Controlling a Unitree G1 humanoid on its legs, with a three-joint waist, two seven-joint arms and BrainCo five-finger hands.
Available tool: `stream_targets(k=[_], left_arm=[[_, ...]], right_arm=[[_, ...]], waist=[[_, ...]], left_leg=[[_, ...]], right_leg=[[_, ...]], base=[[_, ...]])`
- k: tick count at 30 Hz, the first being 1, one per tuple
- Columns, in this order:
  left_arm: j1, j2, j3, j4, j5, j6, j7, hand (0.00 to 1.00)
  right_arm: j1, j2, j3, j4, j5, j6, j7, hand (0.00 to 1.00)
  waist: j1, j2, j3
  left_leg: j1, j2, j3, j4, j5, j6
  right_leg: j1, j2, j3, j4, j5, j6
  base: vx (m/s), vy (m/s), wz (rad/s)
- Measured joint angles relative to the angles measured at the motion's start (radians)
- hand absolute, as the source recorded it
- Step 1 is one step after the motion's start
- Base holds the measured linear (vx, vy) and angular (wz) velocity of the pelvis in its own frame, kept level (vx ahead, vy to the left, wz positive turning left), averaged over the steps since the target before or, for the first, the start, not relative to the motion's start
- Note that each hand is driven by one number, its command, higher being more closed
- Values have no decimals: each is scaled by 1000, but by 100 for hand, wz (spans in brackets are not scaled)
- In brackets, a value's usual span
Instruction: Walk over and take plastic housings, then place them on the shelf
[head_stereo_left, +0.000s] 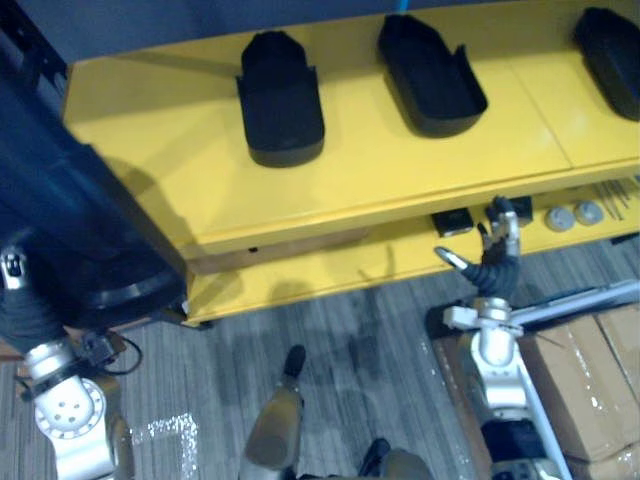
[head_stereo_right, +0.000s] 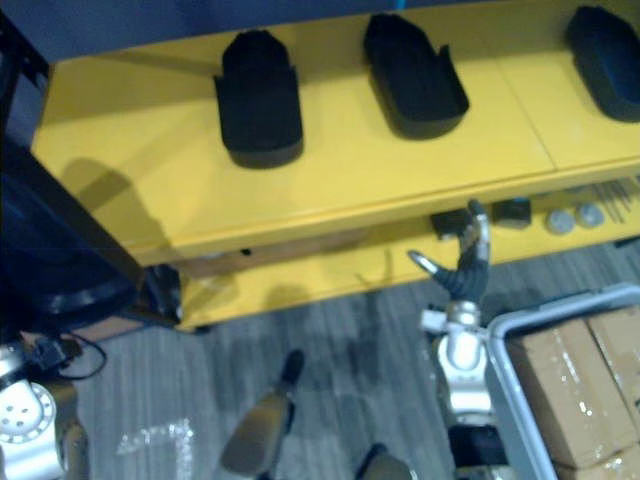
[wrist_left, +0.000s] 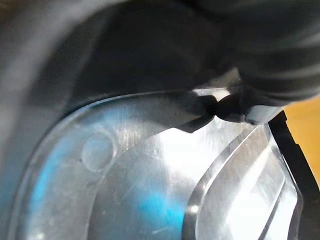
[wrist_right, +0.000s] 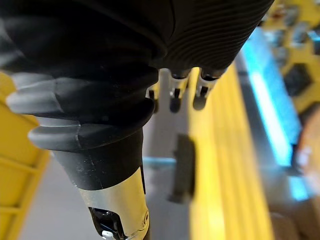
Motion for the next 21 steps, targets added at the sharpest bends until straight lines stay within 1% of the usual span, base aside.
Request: stream_targets(k=[1,3,4,6,8,9,10,11,12,13,14,15,16,17,18,19,20,21], left_arm=[[6,0,0,-7,0,-4,-13,100],[45,-1,4,-10,-1,-11,-58,100],[65,-1,7,-10,-1,-11,-73,100],[92,-1,15,-10,10,-14,-87,100],[101,0,35,-10,37,-28,-89,100],[100,3,58,-10,44,-42,-95,100],[97,14,76,-10,42,-62,-97,100],[95,24,78,-11,42,-71,-98,100],[80,25,79,-12,46,-93,-96,100],[56,36,79,-12,51,-105,-95,100],[47,51,79,-13,51,-108,-92,100],[29,91,77,-12,52,-106,-84,100],[8,117,67,-10,54,-100,-76,100],[-5,125,57,-9,55,-96,-68,100],[-28,126,41,-8,73,-84,-45,100],[-38,126,35,-5,80,-74,-36,100],[-65,127,15,16,82,-56,-30,100],[-81,126,3,32,85,-37,-20,100]], right_arm=[[2,-8,-7,-3,0,0,14,0],[11,-28,-10,-19,1,0,59,0],[16,-30,-10,-27,1,0,75,0],[19,-30,-8,-30,0,0,89,0],[21,-30,-8,-30,1,0,99,0],[21,-30,-8,-30,4,0,98,0],[29,-27,-10,-30,11,-2,94,0],[41,-24,-14,-30,16,-4,92,0],[52,-28,-21,-32,21,-14,82,0],[59,-23,-20,-33,22,-15,73,0],[58,-20,-20,-34,21,-16,73,0],[57,-15,-22,-35,17,-21,74,0],[57,-12,-26,-35,5,-29,75,0],[56,-11,-29,-35,-3,-36,75,0],[48,-12,-29,-37,-12,-39,74,0],[41,-13,-29,-37,-20,-40,71,0],[39,-17,-36,-46,-49,-40,46,0],[39,-20,-47,-68,-72,-40,9,0]], waist=[[-2,6,-3],[-12,27,-14],[-13,32,-17],[-13,34,-18],[-10,25,-29],[-6,14,-35],[-2,-8,-44],[-3,-26,-54],[-5,-17,-61],[-9,-19,-65],[-13,-24,-69],[-18,-32,-74],[-25,-35,-76],[-29,-28,-73],[-42,-27,-80],[-49,-19,-79],[-57,-4,-85],[-65,-3,-94]], left_leg=[[0,1,-1,0,1,3],[3,6,-2,0,6,3],[6,7,-2,0,6,2],[17,6,-2,0,6,2],[15,0,-2,0,5,2],[13,-7,-2,1,2,3],[6,-25,18,19,-15,23],[-3,-38,49,48,-36,48],[-6,-36,49,82,-74,32],[7,-41,35,92,-84,41],[15,-43,30,85,-87,46],[42,-45,18,57,-91,49],[83,-45,-3,25,-88,61],[98,-45,-11,15,-89,65],[113,-36,-30,11,-92,78],[119,-31,-38,10,-96,78],[122,-21,-59,11,-104,76],[122,-12,-78,10,-113,72]], right_leg=[[0,1,-1,0,-2,1],[-2,4,-2,5,-10,0],[0,4,-2,6,-10,0],[13,2,-4,6,-13,3],[16,-4,-14,4,-23,-4],[19,-15,-22,2,-29,-14],[31,-30,-30,-14,-36,-27],[40,-40,-34,-16,-32,-27],[11,-47,-14,107,-10,-38],[-75,-75,54,297,29,-48],[-120,-80,99,376,64,-46],[-177,-87,154,497,151,-49],[-225,-109,168,601,221,-75],[-242,-112,172,634,173,-83],[-267,-95,174,629,92,-91],[-276,-83,174,600,67,-96],[-289,-60,178,500,39,-99],[-300,-44,198,375,31,-98]], base=[[-118,-2,-5],[-106,3,0],[-61,0,-2],[-31,-2,2],[-8,2,9],[63,36,18],[103,38,24],[225,-3,31],[172,108,37],[130,171,34],[18,312,33],[25,247,26],[25,217,27],[-19,169,30],[-73,132,29],[-166,161,39],[-240,158,43],[-245,148,44]])
